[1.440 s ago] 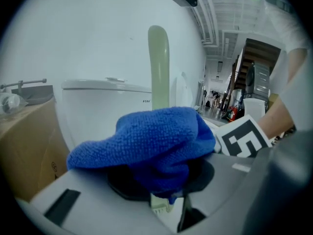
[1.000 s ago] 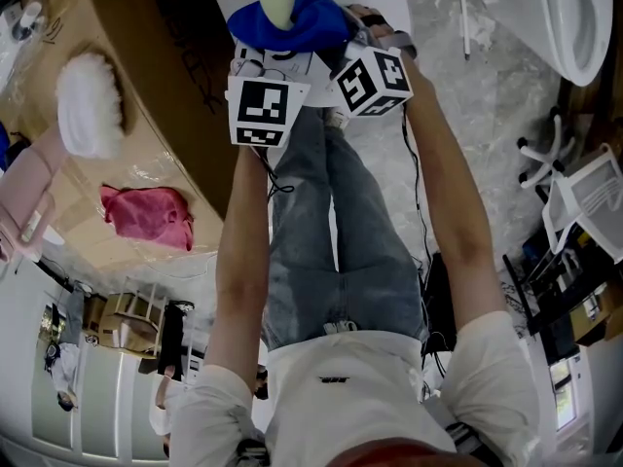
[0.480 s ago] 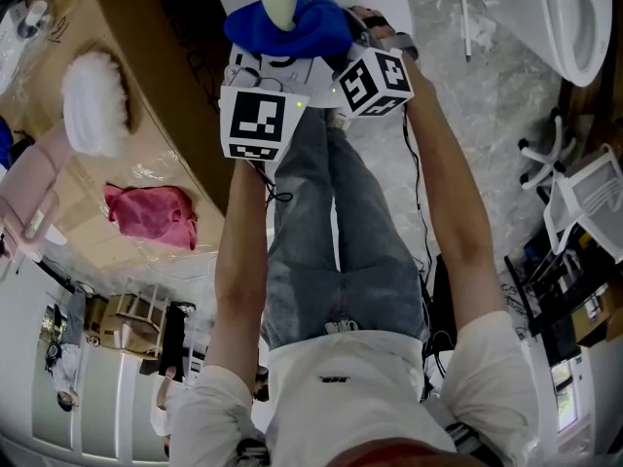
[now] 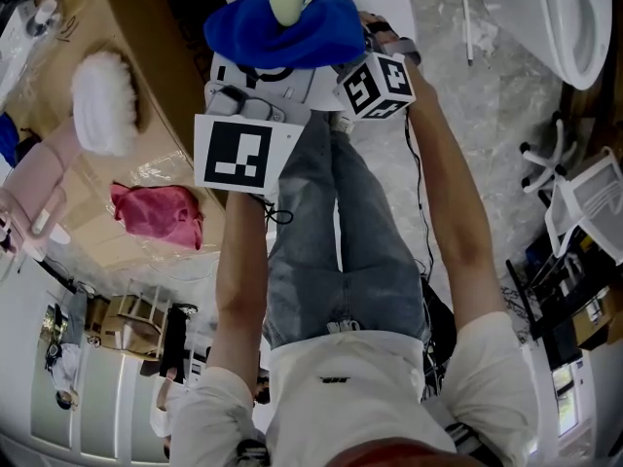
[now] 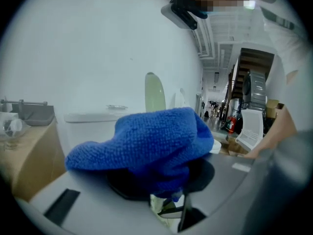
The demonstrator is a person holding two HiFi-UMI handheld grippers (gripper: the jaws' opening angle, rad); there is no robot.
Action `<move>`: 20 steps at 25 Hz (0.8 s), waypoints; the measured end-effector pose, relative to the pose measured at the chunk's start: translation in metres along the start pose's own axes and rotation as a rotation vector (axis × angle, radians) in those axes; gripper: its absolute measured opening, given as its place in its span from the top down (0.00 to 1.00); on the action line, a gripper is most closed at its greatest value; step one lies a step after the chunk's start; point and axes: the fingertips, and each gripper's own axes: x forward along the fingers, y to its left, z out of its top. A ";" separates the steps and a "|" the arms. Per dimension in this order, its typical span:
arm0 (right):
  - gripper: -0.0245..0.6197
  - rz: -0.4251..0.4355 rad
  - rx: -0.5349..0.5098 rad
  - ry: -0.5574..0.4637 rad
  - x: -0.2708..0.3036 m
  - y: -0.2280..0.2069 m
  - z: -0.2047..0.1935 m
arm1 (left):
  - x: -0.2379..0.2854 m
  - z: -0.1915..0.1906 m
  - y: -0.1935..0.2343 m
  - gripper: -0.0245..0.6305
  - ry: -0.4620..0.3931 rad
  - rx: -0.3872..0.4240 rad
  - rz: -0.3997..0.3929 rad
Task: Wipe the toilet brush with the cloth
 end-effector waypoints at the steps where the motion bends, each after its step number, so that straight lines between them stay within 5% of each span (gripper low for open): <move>1: 0.89 0.000 0.001 0.000 0.000 0.000 0.000 | -0.001 0.006 0.000 0.75 -0.008 -0.002 -0.001; 11: 0.88 0.003 0.016 0.014 0.001 0.000 -0.002 | -0.016 0.053 0.006 0.68 -0.106 -0.023 0.028; 20: 0.86 -0.048 0.154 0.022 -0.002 -0.002 -0.001 | -0.053 0.085 0.007 0.72 -0.214 0.023 0.063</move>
